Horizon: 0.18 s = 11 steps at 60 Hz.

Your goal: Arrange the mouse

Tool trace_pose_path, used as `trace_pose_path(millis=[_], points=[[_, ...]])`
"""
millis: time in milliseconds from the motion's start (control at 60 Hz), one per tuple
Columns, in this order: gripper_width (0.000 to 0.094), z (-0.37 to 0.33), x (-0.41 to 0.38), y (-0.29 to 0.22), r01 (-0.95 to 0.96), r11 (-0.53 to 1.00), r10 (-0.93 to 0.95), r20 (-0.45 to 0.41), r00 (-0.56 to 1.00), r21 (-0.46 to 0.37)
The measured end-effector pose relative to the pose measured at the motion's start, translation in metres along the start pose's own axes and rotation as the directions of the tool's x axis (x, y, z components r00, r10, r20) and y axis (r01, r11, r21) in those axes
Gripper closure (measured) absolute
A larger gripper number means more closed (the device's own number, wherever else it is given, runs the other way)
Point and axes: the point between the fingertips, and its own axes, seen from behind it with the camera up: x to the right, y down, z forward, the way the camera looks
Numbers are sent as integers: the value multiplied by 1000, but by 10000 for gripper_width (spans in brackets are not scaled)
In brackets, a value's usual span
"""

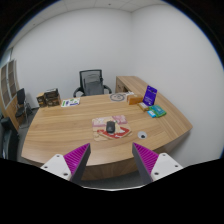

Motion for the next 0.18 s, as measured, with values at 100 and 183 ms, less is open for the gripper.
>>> trace_pose_path(millis=[100,183], points=[[68,-8,6,10,16,1000,-16,-4,1000,3],[67,-14,9,14,40,999,-40,-2,999,8]])
